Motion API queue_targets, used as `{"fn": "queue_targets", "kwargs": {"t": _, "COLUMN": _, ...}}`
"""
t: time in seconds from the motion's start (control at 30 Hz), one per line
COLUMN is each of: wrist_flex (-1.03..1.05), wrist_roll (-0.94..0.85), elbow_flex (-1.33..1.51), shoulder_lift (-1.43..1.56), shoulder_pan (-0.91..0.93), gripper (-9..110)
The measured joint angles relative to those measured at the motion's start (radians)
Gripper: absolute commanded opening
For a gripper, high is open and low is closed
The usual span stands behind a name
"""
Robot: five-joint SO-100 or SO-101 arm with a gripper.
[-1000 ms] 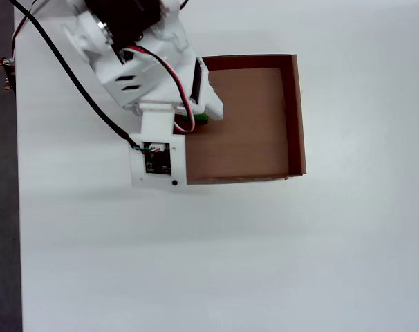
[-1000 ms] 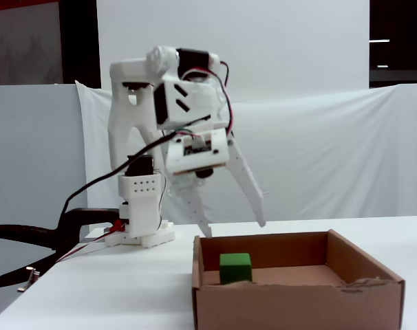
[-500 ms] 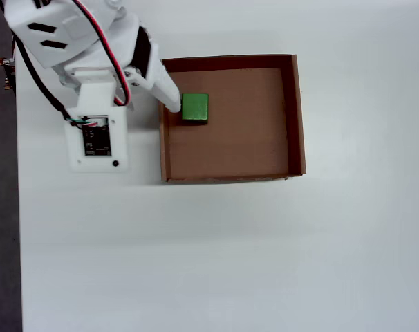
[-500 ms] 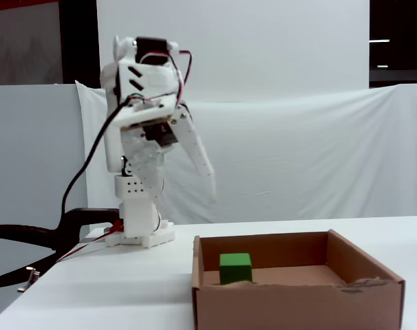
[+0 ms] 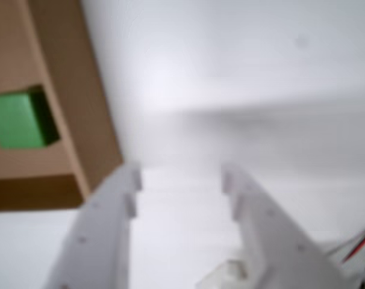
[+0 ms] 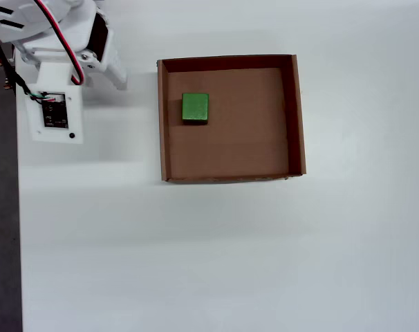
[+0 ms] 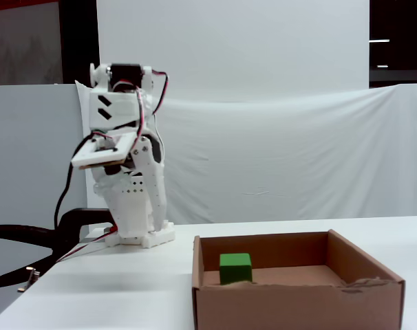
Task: Grasp a green cube and put it in a box.
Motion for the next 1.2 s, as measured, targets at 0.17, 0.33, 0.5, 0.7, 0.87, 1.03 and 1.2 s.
{"fn": "queue_targets", "kwargs": {"t": 0.17, "wrist_flex": 0.0, "wrist_roll": -0.009, "elbow_flex": 0.21, "shoulder_lift": 0.173, "shoulder_pan": 0.052, "gripper": 15}}
{"fn": "queue_targets", "kwargs": {"t": 0.33, "wrist_flex": -0.015, "wrist_roll": -0.037, "elbow_flex": 0.348, "shoulder_lift": 0.314, "shoulder_pan": 0.064, "gripper": 15}}
{"fn": "queue_targets", "kwargs": {"t": 0.5, "wrist_flex": -0.023, "wrist_roll": -0.061, "elbow_flex": 0.463, "shoulder_lift": 0.445, "shoulder_pan": 0.072, "gripper": 13}}
{"fn": "queue_targets", "kwargs": {"t": 0.7, "wrist_flex": -0.021, "wrist_roll": -0.089, "elbow_flex": 0.552, "shoulder_lift": 0.565, "shoulder_pan": 0.087, "gripper": 13}}
{"fn": "queue_targets", "kwargs": {"t": 0.87, "wrist_flex": 0.095, "wrist_roll": -0.169, "elbow_flex": 0.58, "shoulder_lift": 0.653, "shoulder_pan": 0.101, "gripper": 13}}
{"fn": "queue_targets", "kwargs": {"t": 1.03, "wrist_flex": 0.152, "wrist_roll": -0.179, "elbow_flex": 0.58, "shoulder_lift": 0.703, "shoulder_pan": 0.091, "gripper": 13}}
{"fn": "queue_targets", "kwargs": {"t": 1.2, "wrist_flex": 0.209, "wrist_roll": -0.179, "elbow_flex": 0.58, "shoulder_lift": 0.818, "shoulder_pan": 0.092, "gripper": 13}}
